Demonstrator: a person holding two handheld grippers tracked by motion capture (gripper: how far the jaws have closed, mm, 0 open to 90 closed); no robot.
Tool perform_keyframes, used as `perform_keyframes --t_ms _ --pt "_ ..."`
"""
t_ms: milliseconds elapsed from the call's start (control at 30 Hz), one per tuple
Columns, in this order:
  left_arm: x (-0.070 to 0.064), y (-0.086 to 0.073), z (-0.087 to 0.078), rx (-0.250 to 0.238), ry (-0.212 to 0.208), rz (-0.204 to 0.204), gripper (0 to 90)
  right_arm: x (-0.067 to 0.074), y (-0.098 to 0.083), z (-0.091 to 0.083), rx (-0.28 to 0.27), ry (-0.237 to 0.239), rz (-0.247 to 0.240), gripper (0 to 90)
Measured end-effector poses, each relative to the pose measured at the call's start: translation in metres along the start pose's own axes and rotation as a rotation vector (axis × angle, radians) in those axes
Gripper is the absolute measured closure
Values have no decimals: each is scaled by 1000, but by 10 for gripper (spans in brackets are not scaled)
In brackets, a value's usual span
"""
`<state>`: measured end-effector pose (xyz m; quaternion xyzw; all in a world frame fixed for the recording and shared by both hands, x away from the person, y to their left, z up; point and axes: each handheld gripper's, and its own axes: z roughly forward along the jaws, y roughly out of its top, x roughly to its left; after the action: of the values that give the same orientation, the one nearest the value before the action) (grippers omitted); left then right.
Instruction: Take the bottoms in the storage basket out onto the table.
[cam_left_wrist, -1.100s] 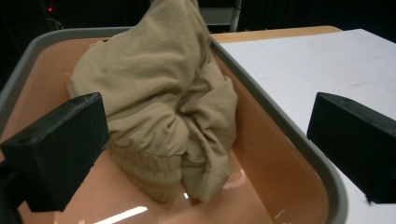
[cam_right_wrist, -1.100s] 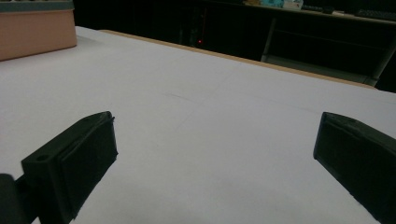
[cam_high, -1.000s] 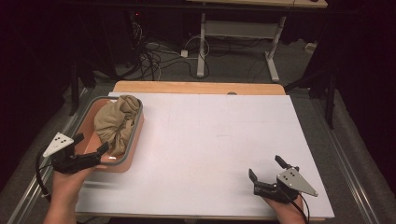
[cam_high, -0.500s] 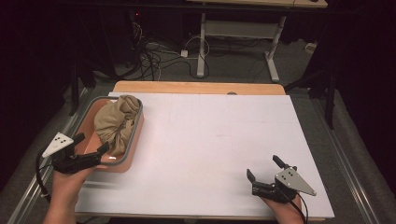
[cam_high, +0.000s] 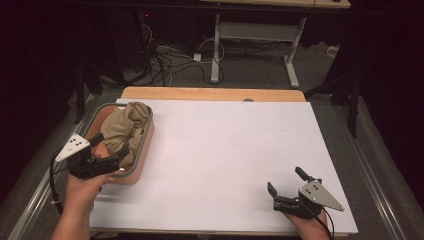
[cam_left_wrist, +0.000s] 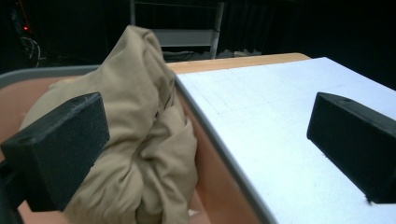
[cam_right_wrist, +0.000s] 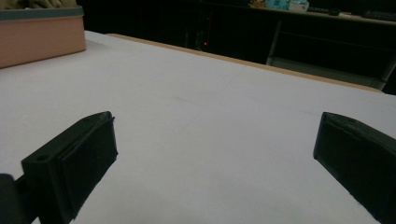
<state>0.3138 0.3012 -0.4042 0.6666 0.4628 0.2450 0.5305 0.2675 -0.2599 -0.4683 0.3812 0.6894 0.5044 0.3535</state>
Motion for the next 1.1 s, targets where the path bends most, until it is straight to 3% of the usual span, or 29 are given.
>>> perform_keyframes --t_ms 100,233,300,400,467,500,667,767,933,1100 --pt "0 8 6 12 -9 0 0 0 0 -2 -4 3 -1 3" --pt "3 23 20 34 10 19 0 0 0 -3 -5 3 -2 3" --pt "7 29 29 60 20 28 0 -1 0 -4 -6 1 -2 3" --pt "18 35 43 98 18 0 0 -1 -1 -5 -5 -2 2 3" --pt "26 38 55 144 56 28 0 -2 -1 -6 -1 -3 2 4" --pt "26 38 55 144 56 28 0 -2 -1 -6 -1 -3 2 4" --pt "48 43 76 212 56 -21 0 -1 -2 -5 4 -5 4 4" --pt "53 44 82 228 59 -24 0 -1 -2 -5 7 -4 4 4" --pt "70 43 104 295 33 -86 0 0 -3 -4 17 -4 7 4" --pt "80 38 115 328 33 -127 0 0 -4 -3 20 -5 6 5"
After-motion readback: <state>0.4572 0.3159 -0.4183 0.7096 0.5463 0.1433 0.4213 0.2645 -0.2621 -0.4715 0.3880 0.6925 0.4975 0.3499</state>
